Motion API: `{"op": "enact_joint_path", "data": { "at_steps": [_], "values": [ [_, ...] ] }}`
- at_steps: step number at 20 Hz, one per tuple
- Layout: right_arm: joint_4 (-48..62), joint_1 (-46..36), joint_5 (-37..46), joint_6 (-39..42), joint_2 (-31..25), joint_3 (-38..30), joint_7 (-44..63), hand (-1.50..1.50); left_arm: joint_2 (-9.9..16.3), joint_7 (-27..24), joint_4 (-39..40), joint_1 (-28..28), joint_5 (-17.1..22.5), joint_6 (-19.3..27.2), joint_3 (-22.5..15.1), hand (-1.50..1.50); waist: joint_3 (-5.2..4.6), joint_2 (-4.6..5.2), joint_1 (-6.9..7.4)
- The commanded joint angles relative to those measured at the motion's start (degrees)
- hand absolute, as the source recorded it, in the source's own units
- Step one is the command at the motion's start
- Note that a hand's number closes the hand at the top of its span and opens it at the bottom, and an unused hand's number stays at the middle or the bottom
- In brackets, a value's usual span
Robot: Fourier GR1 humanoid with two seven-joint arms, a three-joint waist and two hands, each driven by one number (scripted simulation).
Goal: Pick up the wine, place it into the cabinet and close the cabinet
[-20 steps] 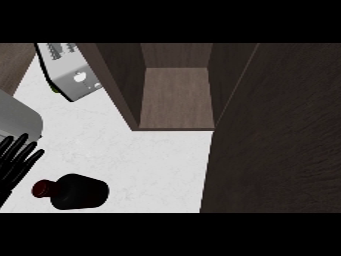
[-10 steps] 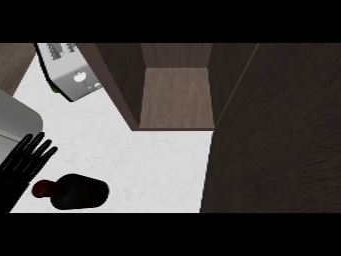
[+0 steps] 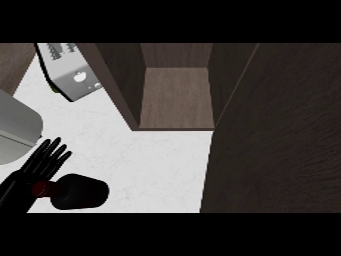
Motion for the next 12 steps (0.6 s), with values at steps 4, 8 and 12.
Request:
{"op": "enact_joint_path", "data": {
  "at_steps": [4,8,12],
  "values": [
    [-7.65,-2.13,-4.33,-1.22,-0.3,-2.76,6.54,-1.5,-1.76,-1.84,4.66,-2.56,-3.3,0.83,-0.89,-1.5,0.01,0.0,0.04],
    [-6.36,-1.19,-6.53,1.21,-1.18,-5.39,4.85,-1.5,-0.38,-8.26,9.16,-2.6,-7.67,-2.46,-0.03,-1.5,0.02,0.02,0.09],
    [-6.22,-5.58,-3.48,-0.92,-0.57,-2.99,8.87,-1.5,-1.16,-13.31,12.73,-3.99,-12.44,-1.42,-0.3,-1.5,-0.02,0.03,0.14]
  ]
}}
